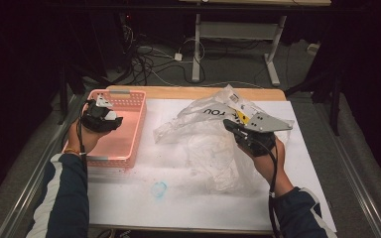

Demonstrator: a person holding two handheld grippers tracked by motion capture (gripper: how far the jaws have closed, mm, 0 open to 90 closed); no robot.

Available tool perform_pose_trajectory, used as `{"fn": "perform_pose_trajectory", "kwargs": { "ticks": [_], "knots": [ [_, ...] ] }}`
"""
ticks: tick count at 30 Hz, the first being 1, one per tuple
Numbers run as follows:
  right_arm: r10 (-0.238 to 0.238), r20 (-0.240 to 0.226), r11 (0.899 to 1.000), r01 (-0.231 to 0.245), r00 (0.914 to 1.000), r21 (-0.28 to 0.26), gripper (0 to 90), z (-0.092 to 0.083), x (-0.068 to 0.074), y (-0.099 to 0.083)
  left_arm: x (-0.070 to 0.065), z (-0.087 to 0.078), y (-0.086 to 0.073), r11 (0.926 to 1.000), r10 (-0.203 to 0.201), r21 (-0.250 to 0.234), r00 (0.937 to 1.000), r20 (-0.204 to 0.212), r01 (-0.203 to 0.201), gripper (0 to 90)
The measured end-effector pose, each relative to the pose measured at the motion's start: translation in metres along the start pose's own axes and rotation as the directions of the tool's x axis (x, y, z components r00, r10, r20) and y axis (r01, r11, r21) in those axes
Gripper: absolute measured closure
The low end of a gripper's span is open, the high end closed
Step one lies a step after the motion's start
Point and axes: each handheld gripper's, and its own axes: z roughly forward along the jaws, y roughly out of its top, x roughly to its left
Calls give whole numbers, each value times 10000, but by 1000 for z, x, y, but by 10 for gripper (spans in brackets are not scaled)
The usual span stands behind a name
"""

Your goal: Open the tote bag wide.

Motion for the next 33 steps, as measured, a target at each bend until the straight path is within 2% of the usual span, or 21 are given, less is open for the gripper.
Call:
{"fn": "perform_pose_trajectory", "kwargs": {
  "ticks": [4,9,14,16,20,24,28,32,33],
  "knots": [
    [39,70,9999,-38,10000,-128,900,-2,0,1,-15,-13,3,9970,270,-731,9996,119,-261,486],
    [184,127,9995,-180,9998,-262,900,-2,0,1,-29,-26,2,9874,450,-1530,9985,312,-397,486],
    [285,193,9993,-281,9994,-239,900,-2,1,0,-42,-38,0,9735,503,-2266,9956,791,-312,486],
    [273,166,9994,-269,9995,-221,900,-1,1,-1,-50,-44,2,9644,866,-2563,9933,764,-644,486],
    [250,191,9996,-248,9995,-108,900,1,2,-3,-70,-52,9,9524,1311,-2894,9859,1039,-961,486],
    [277,188,9996,-276,9994,-40,900,3,3,-5,-90,-57,15,9355,1916,-3225,9741,1201,-1442,486],
    [291,222,9996,-291,9993,-5,900,3,3,-6,-111,-57,20,9193,2428,-3498,9594,1438,-1803,486],
    [263,375,9995,-257,9989,-166,900,-1,1,-3,-133,-56,25,9017,2999,-3726,9379,1742,-2191,486],
    [236,417,9995,-227,9989,-226,900,-2,0,-1,-139,-55,26,8962,3147,-3818,9304,1882,-2259,486]
  ]
}}
